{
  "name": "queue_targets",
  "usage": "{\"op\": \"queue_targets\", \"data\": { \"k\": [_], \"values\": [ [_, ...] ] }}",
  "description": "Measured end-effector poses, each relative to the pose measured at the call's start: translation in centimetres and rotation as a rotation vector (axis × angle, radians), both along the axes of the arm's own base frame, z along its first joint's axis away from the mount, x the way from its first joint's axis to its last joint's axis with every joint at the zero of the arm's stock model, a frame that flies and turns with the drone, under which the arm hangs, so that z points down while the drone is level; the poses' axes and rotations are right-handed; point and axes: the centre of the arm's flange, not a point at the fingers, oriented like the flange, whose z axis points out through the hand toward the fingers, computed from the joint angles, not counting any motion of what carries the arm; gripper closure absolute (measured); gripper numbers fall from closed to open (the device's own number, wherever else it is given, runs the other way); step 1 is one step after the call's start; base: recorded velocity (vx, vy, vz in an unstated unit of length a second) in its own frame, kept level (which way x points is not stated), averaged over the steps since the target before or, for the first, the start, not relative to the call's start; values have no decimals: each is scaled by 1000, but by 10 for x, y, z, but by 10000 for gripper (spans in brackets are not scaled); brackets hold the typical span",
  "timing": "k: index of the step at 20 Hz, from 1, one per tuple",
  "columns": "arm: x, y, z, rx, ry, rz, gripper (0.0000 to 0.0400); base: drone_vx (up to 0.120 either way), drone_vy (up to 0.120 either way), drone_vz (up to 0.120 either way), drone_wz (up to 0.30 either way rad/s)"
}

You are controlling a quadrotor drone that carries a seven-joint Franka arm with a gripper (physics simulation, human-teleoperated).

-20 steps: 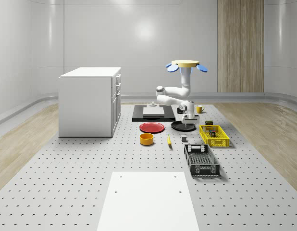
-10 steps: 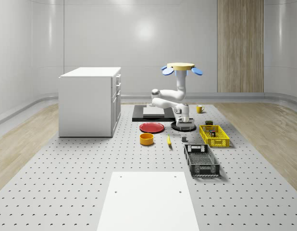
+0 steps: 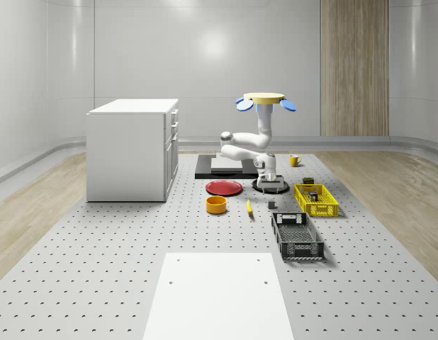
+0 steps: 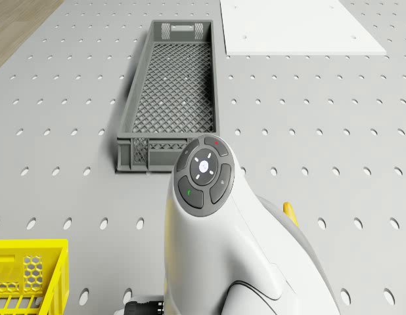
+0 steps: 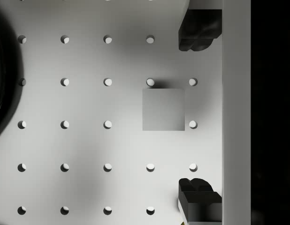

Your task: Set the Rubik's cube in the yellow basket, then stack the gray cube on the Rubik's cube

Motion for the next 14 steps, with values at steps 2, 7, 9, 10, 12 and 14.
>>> {"op": "queue_targets", "data": {
  "k": [2,7,9,10,12,14],
  "values": [
    [0,0,2,0,0,0,0,0,0,0,0],
    [0,0,19,0,0,0,0,0,0,0,0],
    [0,0,28,0,0,0,0,0,0,0,0],
    [0,0,33,0,0,0,0,0,0,0,0],
    [-2,0,41,0,0,0,0,0,0,0,0],
    [-3,0,46,0,0,0,0,0,0,0,0]
  ]
}}
